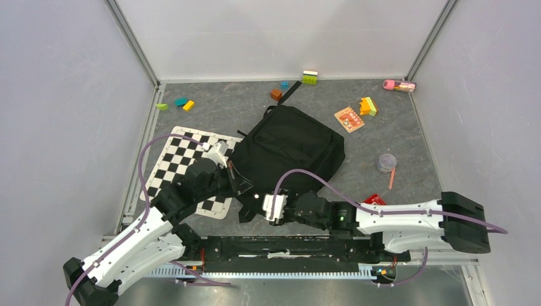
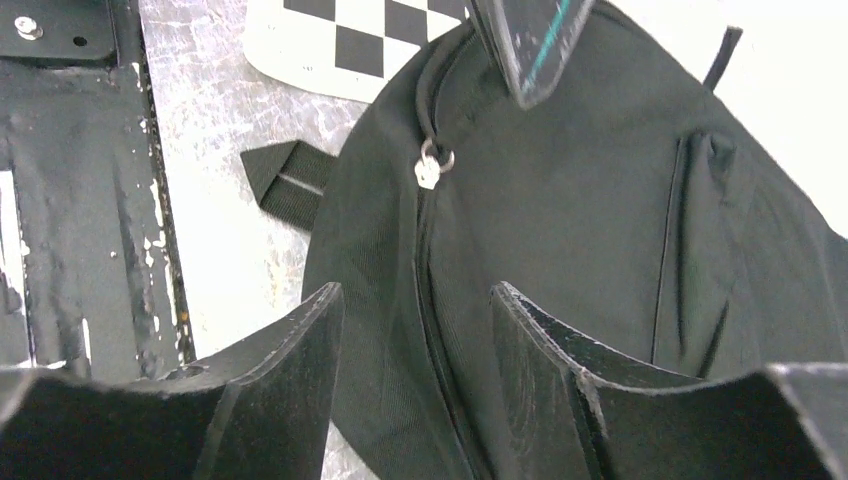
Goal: Pack the student bag
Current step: Zip the student bag at the center of the board.
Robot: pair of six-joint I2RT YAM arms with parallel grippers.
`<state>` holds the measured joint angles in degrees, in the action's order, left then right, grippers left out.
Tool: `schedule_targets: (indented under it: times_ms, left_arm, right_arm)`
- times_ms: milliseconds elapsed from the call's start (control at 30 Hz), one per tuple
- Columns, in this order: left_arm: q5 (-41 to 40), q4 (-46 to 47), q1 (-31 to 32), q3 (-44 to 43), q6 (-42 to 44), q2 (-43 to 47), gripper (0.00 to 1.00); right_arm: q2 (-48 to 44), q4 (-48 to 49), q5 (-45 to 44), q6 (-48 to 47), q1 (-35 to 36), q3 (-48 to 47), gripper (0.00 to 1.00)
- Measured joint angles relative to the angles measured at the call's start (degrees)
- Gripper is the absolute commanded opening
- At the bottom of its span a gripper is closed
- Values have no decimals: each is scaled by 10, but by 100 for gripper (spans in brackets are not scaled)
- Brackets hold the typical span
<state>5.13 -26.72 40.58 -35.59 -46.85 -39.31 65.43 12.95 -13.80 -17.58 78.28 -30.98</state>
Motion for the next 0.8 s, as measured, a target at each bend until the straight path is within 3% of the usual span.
schedule_targets:
  times_ms: [133,200,267,400,600,800]
  left_arm:
    - [6,0,0,0,0,4,2]
    - [10,1,0,0,0,5,2]
    - [10,2,0,1,0,6,2]
    - [12,5,0,4,0,7,2]
    - [3,6,0,4,0,7,2]
    - [-5,-6,-1,4,-5,-2,2]
  right_arm:
    - [46,18,13,-20,1,-30,60]
    - [60,29,17,-25,2,-37,54]
    - [73,38,22,-29,2,-39,39]
    - [89,45,21,-37,3,-39,1]
    - [73,44,10,-33,8,-32,0]
    - [-7,24,-16,-16,24,3,0]
